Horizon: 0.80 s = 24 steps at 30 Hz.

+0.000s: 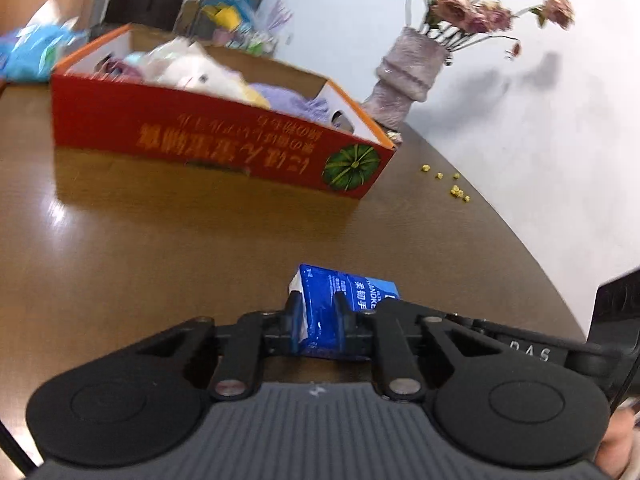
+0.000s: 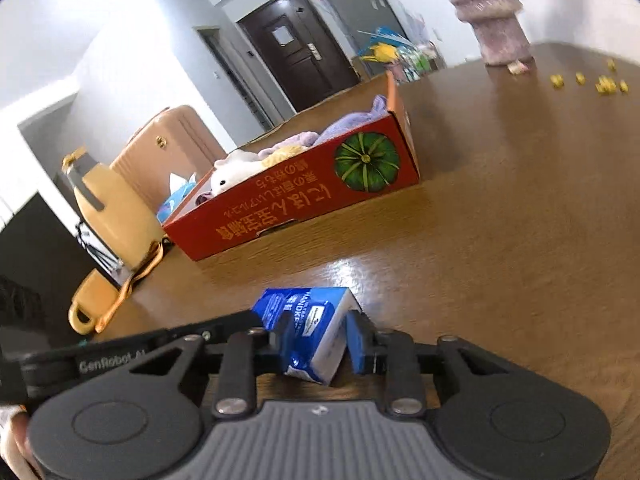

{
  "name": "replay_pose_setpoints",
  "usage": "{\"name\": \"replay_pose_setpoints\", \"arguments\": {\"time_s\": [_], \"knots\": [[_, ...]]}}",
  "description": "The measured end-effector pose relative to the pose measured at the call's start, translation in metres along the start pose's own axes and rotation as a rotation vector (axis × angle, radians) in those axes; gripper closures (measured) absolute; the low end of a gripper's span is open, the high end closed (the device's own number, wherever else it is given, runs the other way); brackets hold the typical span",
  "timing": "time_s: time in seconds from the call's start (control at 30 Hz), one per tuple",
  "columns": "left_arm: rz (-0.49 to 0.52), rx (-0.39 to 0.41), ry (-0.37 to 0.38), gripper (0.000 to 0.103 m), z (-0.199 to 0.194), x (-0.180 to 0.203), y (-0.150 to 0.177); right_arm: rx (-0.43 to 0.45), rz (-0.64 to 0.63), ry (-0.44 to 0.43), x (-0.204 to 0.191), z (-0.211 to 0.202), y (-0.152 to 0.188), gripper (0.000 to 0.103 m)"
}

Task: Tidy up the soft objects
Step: 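Reach both grippers to the blue tissue pack and close on it, then carry the blue tissue pack with both grippers into the box and release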

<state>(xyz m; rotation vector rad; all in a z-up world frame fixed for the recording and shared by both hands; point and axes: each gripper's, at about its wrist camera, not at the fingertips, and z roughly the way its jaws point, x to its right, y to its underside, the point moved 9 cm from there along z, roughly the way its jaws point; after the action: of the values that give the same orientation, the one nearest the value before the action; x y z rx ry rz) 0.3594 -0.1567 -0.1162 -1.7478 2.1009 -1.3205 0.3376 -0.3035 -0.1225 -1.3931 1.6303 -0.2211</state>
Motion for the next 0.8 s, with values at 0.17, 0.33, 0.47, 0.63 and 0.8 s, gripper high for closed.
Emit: {"name": "replay_pose_setpoints", "arguments": {"time_s": [0.17, 0.33, 0.47, 0.63, 0.8], "knots": [[0.025, -0.006, -0.026, 0.087, -0.038, 0.016, 0.036, -0.013, -0.092, 0.028, -0.022, -0.03, 0.029, 0.081], [0.018, 0.004, -0.022, 0.087, -0.066, 0.031, 0.062, -0.009, -0.072, 0.017, -0.028, -0.065, 0.061, 0.081], [0.054, 0.062, -0.008, 0.087, -0.083, 0.044, 0.056, 0.033, -0.091, 0.011, -0.035, -0.087, 0.063, 0.081], [0.106, 0.154, 0.022, 0.087, -0.09, 0.058, 0.0, 0.128, -0.167, -0.018, -0.052, -0.101, 0.021, 0.081], [0.145, 0.219, 0.061, 0.087, -0.059, 0.059, -0.108, 0.218, -0.263, -0.01, -0.068, -0.076, -0.081, 0.083]]}}
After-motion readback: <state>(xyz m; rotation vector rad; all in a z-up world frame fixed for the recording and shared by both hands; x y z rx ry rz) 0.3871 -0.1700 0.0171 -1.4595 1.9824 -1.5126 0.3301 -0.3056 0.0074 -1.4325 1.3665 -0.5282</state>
